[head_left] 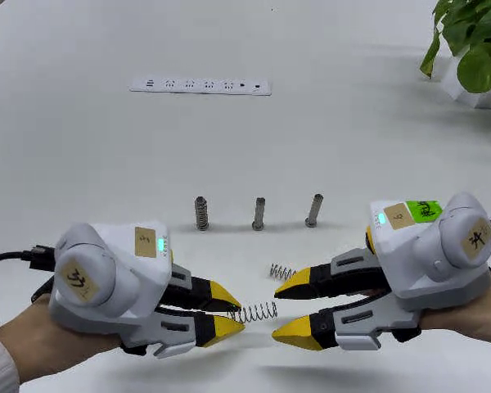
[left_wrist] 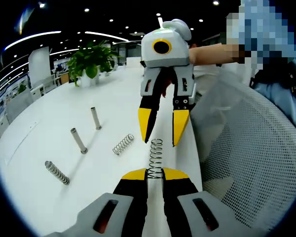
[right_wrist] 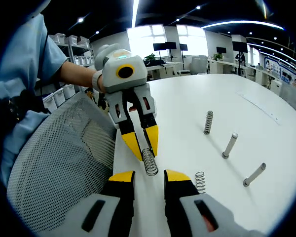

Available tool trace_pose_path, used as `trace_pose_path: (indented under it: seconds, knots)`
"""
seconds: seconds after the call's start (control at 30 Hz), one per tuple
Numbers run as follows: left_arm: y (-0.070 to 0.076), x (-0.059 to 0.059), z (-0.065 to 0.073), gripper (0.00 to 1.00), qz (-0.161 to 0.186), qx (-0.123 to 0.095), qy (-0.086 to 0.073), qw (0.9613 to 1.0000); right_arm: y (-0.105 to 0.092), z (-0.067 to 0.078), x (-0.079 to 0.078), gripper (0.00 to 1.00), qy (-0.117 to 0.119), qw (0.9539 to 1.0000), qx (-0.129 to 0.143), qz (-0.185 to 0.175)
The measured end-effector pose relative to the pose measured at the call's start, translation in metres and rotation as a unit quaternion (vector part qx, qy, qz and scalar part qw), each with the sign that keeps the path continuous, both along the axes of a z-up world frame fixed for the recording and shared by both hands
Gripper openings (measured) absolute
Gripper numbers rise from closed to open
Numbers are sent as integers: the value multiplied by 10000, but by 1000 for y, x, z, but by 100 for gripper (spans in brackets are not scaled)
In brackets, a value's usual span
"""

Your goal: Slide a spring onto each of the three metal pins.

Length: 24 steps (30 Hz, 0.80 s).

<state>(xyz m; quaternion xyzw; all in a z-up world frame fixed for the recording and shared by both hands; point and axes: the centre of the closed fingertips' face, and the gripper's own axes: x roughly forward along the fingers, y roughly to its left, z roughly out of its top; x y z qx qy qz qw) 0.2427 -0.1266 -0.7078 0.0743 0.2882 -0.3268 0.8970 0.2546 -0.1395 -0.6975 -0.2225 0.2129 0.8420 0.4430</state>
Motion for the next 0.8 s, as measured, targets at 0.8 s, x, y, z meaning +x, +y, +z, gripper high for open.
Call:
trace_pose_path:
  seconds: [0.8]
  knots:
    - [-5, 2, -6, 10, -48, 79, 82, 9999, 1, 4, -7, 12, -264, 9995, -41, 187]
